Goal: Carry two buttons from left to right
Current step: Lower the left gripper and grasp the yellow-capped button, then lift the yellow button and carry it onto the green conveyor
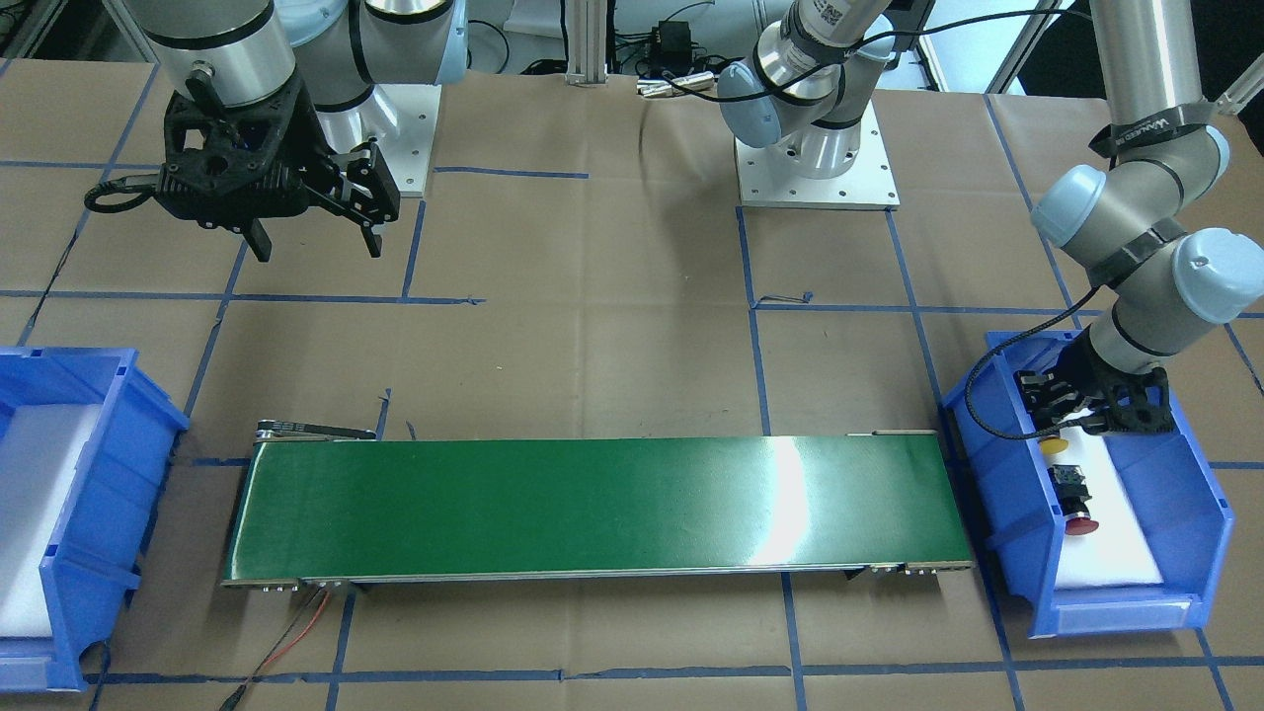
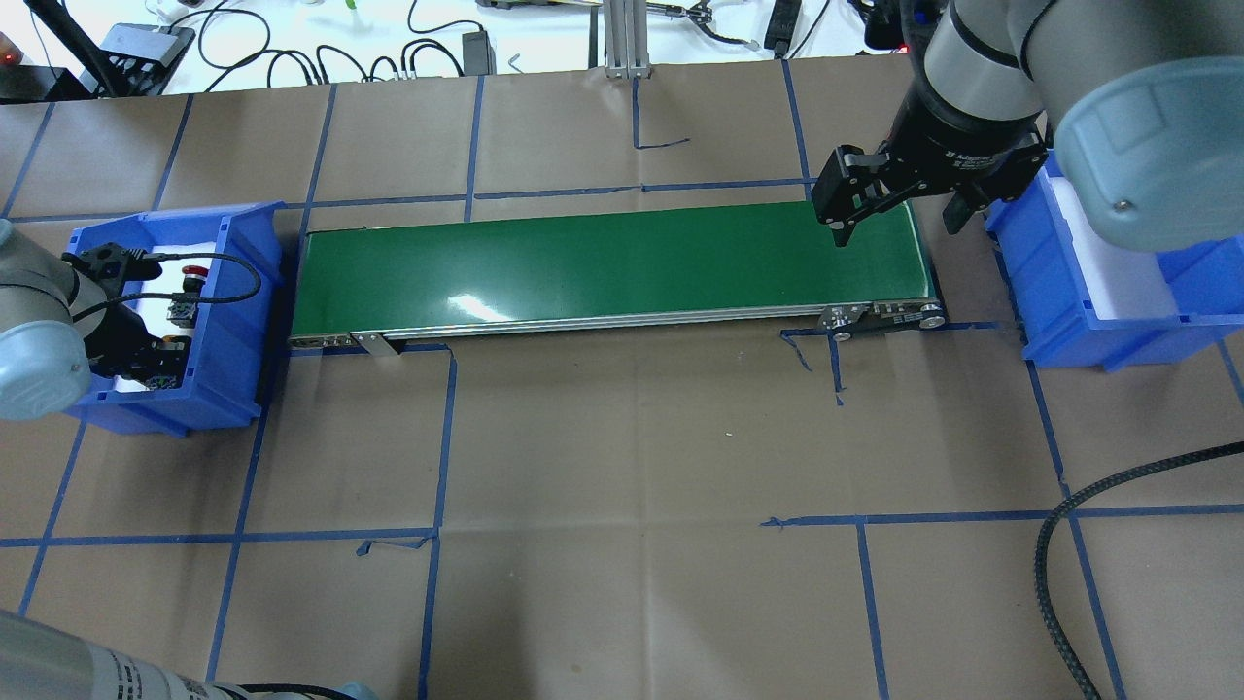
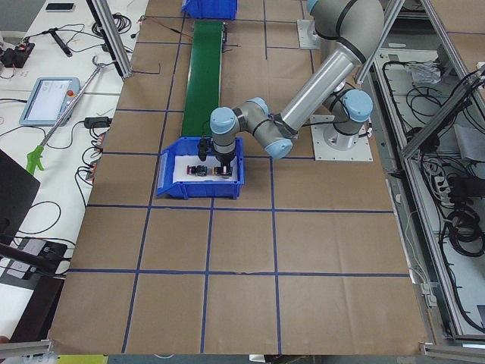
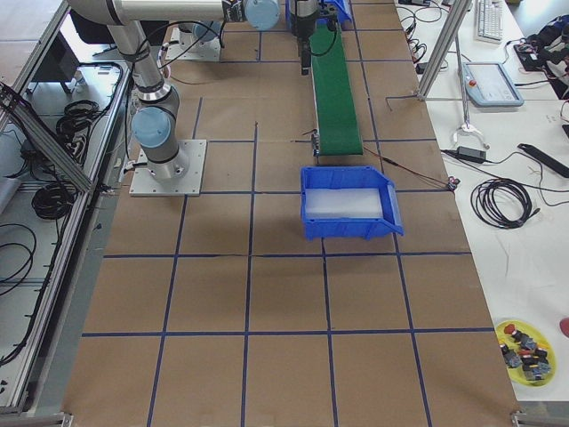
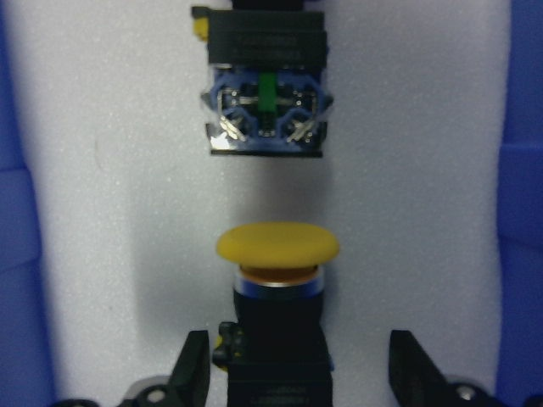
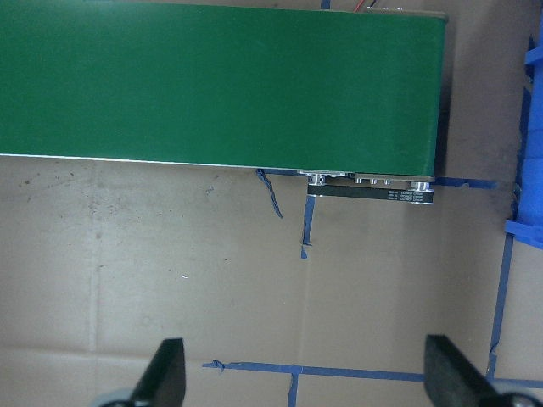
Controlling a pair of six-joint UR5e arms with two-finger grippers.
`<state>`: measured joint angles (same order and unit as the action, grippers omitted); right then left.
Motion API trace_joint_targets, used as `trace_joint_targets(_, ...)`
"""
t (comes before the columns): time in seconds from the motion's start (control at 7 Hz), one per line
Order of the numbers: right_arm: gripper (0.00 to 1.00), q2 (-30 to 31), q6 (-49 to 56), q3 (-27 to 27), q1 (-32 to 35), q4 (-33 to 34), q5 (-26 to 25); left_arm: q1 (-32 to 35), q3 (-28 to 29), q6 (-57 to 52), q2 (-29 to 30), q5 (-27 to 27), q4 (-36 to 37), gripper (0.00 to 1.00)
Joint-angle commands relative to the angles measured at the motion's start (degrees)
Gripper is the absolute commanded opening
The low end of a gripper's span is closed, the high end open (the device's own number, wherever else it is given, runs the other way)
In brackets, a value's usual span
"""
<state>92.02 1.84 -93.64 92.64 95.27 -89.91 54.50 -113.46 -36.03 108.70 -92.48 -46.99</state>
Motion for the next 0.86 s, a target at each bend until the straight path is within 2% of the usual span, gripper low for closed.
trace_joint_targets(0.0, 1.00, 0.0, 0.0, 0.0, 0.0, 0.0, 0.0, 0.0, 0.5, 0.8, -0.8, -0.2, -0.2, 0.11)
trace_joint_targets(0.14, 1.00, 0.1, 0.0, 0.0, 0.0, 0.0, 0.0, 0.1, 1.6, 0.8, -1.4, -0.1, -0.6, 0.07)
trace_joint_targets(0.29, 1.00, 0.1, 0.0, 0.0, 0.0, 0.0, 0.0, 0.3, 5.5, 0.8, -3.0, -0.1, -5.5, 0.07)
trace_joint_targets(0.71, 1.00, 0.1, 0.0, 0.0, 0.0, 0.0, 0.0, 1.5, 24.6, 2.6, -3.5, 0.2, -29.8, 0.07)
